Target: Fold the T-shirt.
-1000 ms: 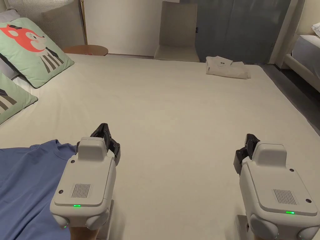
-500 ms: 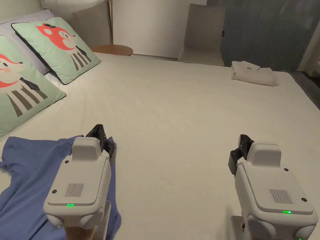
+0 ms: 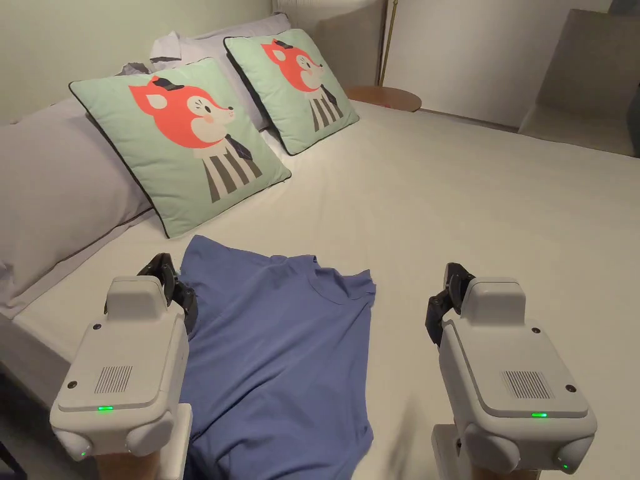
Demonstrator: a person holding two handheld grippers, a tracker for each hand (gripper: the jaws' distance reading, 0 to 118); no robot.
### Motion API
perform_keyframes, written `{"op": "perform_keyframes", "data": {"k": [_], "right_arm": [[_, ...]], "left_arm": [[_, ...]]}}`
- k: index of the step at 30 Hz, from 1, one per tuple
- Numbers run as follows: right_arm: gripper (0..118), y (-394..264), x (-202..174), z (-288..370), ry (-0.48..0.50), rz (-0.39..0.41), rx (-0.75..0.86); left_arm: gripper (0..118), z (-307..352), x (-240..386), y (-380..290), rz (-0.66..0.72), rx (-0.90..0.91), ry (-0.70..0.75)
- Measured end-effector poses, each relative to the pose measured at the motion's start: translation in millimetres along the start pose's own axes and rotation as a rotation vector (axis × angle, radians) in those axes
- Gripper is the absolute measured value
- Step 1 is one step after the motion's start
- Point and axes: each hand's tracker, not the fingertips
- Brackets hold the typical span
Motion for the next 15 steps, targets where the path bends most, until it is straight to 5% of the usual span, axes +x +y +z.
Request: {"op": "perform_keyframes", "data": {"k": [12, 15], "right_arm": [[1, -11, -21, -15, 0.059, -0.008, -0.022], [1, -8, -12, -12, 0.042, -0.009, -0.02]], "left_arm": [[0, -6, -16, -10, -0.039, -0.077, 0.018], [26, -22, 0, -13, -0.033, -0.183, -0.052]]}}
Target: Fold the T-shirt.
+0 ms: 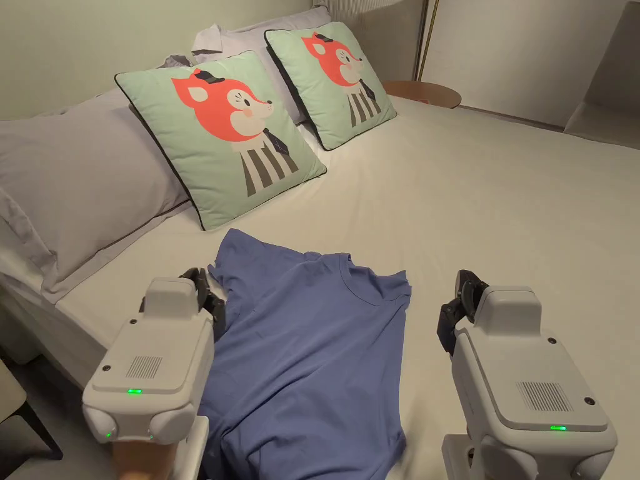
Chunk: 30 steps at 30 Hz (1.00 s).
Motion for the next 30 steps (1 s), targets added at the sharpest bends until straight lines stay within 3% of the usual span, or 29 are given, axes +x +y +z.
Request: {"op": "perform_keyframes", "data": {"k": [1, 2, 4, 6, 13, 15, 17, 19, 21, 23, 30], "right_arm": [[1, 0, 4, 0, -0.008, 0.003, 0.0], [1, 0, 8, 0, -0.014, 0.006, -0.002], [1, 3, 13, 5, -0.022, 0.008, -0.002], [1, 3, 22, 7, -0.042, 0.002, -0.007], [1, 1, 55, 21, -0.103, -0.011, -0.021], [1, -1, 68, 20, -0.123, -0.014, -0.025], [1, -3, 76, 22, -0.142, -0.02, -0.031], [1, -8, 83, 21, -0.157, -0.025, -0.038], [1, -10, 89, 23, -0.168, -0.031, -0.044], [1, -8, 89, 29, -0.175, -0.036, -0.045], [1, 0, 93, 46, -0.176, -0.044, -0.028]], "left_arm": [[33, -7, 7, 0, -0.007, -0.05, -0.028], [33, -13, 13, 0, -0.007, -0.08, -0.058], [79, -28, 28, -2, -0.021, -0.178, -0.124], [106, -42, 45, -8, -0.039, -0.243, -0.143], [109, -84, 94, -40, -0.057, -0.555, -0.196], [107, -93, 103, -51, -0.038, -0.626, -0.205], [95, -97, 111, -62, -0.051, -0.684, -0.206], [58, -94, 119, -69, -0.083, -0.726, -0.222], [50, -83, 124, -69, -0.087, -0.66, -0.201], [11, -78, 127, -65, -0.118, -0.664, -0.224], [7, -54, 110, -21, 0.011, -0.537, -0.281]]}}
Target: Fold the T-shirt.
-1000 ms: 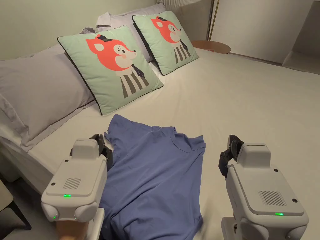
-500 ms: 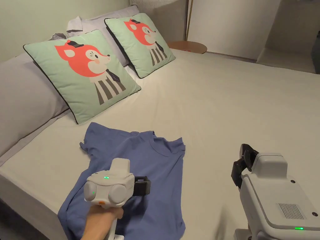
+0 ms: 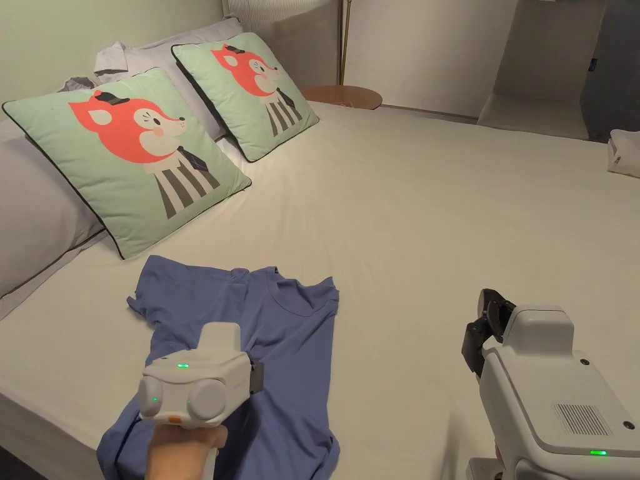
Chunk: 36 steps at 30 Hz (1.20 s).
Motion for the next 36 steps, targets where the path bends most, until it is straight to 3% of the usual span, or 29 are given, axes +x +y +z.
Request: {"op": "perform_keyframes", "data": {"k": [9, 20, 27, 36], "right_arm": [[1, 11, 30, 16, -0.03, -0.009, 0.038], [1, 30, 98, 64, -0.192, -0.015, 0.109], [1, 29, 155, 102, -0.347, -0.003, 0.139], [1, 10, 208, 139, -0.487, 0.004, 0.117]], "left_arm": [[4, 76, 39, 86, -0.038, 0.246, -0.202], [4, 152, 185, 174, -0.247, 0.49, -0.513], [4, 150, 279, 169, -0.328, 0.457, -0.7], [4, 98, 349, 91, -0.397, 0.241, -0.827]]}}
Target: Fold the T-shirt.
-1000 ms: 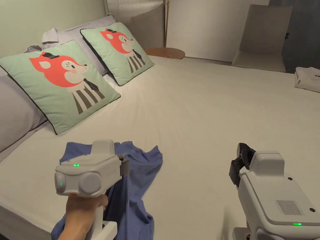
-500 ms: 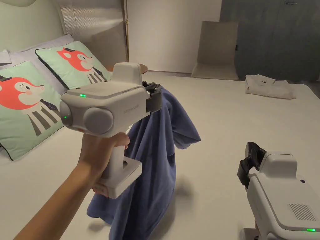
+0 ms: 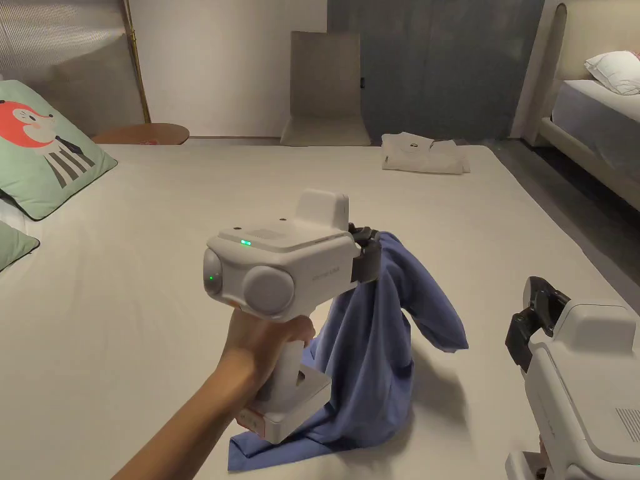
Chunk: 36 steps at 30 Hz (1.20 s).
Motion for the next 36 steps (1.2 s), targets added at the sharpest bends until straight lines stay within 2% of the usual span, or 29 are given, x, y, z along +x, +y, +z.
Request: {"op": "perform_keyframes", "data": {"k": [5, 10, 12, 16, 17, 18, 20, 21, 22, 28, 36], "right_arm": [[1, -11, 5, 3, -0.019, -0.005, -0.033], [1, -16, -8, 8, 0.001, -0.015, -0.06], [1, -19, -14, 9, 0.015, -0.017, -0.069], [1, -23, -21, 5, 0.028, -0.013, -0.084], [1, -21, -23, 8, 0.032, -0.013, -0.087], [1, -20, -25, 8, 0.035, -0.012, -0.088], [1, -18, -28, 9, 0.039, -0.007, -0.084], [1, -17, -28, 5, 0.039, -0.007, -0.082], [1, -15, -29, 5, 0.042, -0.007, -0.077], [1, 3, -37, 9, 0.058, -0.002, -0.05], [1, 11, -45, 4, 0.077, -0.002, -0.012]], "left_arm": [[4, -37, -11, -70, 0.05, -0.212, 0.027], [4, -70, -28, -149, 0.015, -0.436, 0.145], [4, -78, -37, -172, 0.042, -0.501, 0.174], [6, -77, -44, -177, 0.112, -0.472, 0.186], [11, -76, -44, -172, 0.119, -0.471, 0.183], [22, -74, -44, -167, 0.125, -0.469, 0.185], [71, -67, -44, -158, 0.143, -0.446, 0.201], [93, -63, -46, -154, 0.149, -0.427, 0.22], [109, -57, -48, -147, 0.152, -0.386, 0.24], [109, 2, -59, -101, 0.177, -0.096, 0.248], [109, 72, -71, -70, -0.001, 0.244, 0.465]]}}
